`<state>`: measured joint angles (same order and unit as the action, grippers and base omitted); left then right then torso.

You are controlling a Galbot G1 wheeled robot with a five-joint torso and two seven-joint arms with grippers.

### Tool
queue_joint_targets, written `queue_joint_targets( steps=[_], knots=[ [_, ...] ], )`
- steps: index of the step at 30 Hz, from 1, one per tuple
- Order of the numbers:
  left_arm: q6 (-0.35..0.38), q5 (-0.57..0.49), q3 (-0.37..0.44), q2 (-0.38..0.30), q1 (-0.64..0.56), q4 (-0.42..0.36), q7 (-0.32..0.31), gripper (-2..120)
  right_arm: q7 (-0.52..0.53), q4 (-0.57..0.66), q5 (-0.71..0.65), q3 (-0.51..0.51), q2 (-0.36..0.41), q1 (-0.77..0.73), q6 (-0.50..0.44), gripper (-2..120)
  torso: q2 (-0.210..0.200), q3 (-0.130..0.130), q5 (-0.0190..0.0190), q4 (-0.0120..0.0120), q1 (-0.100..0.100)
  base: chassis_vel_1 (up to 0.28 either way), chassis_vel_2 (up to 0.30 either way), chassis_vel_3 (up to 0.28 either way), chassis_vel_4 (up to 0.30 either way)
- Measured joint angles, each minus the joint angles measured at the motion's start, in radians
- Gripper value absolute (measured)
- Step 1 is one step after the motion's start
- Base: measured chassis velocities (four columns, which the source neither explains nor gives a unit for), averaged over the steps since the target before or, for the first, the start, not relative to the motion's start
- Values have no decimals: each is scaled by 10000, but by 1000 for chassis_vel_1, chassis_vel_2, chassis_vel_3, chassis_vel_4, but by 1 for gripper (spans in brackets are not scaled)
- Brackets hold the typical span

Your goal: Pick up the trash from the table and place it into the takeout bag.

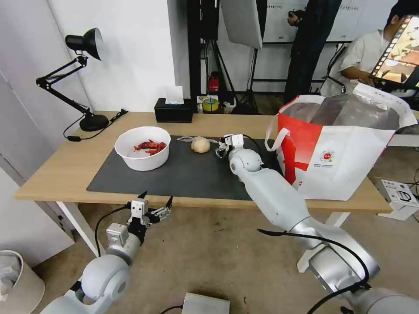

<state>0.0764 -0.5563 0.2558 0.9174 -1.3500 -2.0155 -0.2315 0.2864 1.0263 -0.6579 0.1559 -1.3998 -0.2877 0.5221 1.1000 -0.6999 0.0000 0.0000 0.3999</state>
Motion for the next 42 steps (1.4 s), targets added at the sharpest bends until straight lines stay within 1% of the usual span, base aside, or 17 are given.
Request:
queue_joint_targets(
  steps=[2,3,8,10,12,15,16,19,20,23,24,26,27,30,35,37,42],
  knots=[
    [-30,0,9,-5,0,-17,-4,100,16,64,-47,-11,37,-55,3,26,0,0,0,0,0,0,0,0,0],
    [-30,0,9,-5,0,-17,-4,100,16,64,-47,-11,37,-55,3,26,0,0,0,0,0,0,0,0,0],
    [-42,-1,10,-7,0,-31,-12,100,101,216,-157,-21,101,-134,11,10,0,0,0,0,0,0,0,0,0],
    [-45,-1,10,0,0,-34,-17,100,126,405,-247,-43,175,-168,-3,0,0,0,0,0,0,0,0,0,0],
    [-47,0,9,5,0,-36,-19,100,136,542,-302,-66,229,-184,-30,0,0,-1,1,0,1,0,0,0,0],
    [-53,3,7,11,-14,-84,-36,100,265,1649,-563,-150,698,-351,-114,0,0,-1,0,1,1,0,0,0,0],
    [-53,3,7,11,-14,-84,-36,100,265,1649,-563,-150,698,-351,-114,0,0,-1,0,1,1,0,0,0,0],
    [-54,3,12,-19,-30,-164,-53,100,513,3556,-924,-262,1485,-707,-74,0,0,0,1,0,0,0,0,0,0],
    [-54,3,12,-19,-30,-164,-53,100,513,3556,-924,-262,1485,-707,-74,0,0,0,1,0,0,0,0,0,0],
    [-54,3,8,-30,-70,-208,-70,100,789,5460,-969,-560,2244,-1224,122,0,0,1,2,-1,0,0,0,0,0],
    [-54,3,8,-30,-70,-208,-70,100,789,5460,-969,-560,2244,-1224,122,0,0,1,2,-1,0,0,0,0,0],
    [-47,3,-37,-26,-116,-214,-93,100,906,6664,-977,-904,2683,-1655,227,0,0,0,2,-1,0,0,0,0,0],
    [-47,3,-37,-26,-116,-214,-93,100,906,6664,-977,-904,2683,-1655,227,0,0,0,2,-1,0,0,0,0,0],
    [-2,0,-116,-30,-103,-266,-208,100,1183,8127,-1312,-1445,3294,-2072,377,0,0,1,2,-1,-1,0,0,0,0],
    [40,-1,-135,-35,-122,-351,-284,100,1413,9187,-1415,-2137,4071,-2370,474,0,0,0,3,0,0,0,0,0,0],
    [48,-1,-140,-46,-164,-389,-290,100,1544,9720,-1313,-2700,4689,-2579,492,0,1,0,3,-2,-1,0,0,0,0],
    [47,6,-238,-24,-174,-395,-289,100,1715,10115,-1082,-3502,5747,-2661,502,0,1,0,2,-2,-1,0,0,0,0]
  ],
)
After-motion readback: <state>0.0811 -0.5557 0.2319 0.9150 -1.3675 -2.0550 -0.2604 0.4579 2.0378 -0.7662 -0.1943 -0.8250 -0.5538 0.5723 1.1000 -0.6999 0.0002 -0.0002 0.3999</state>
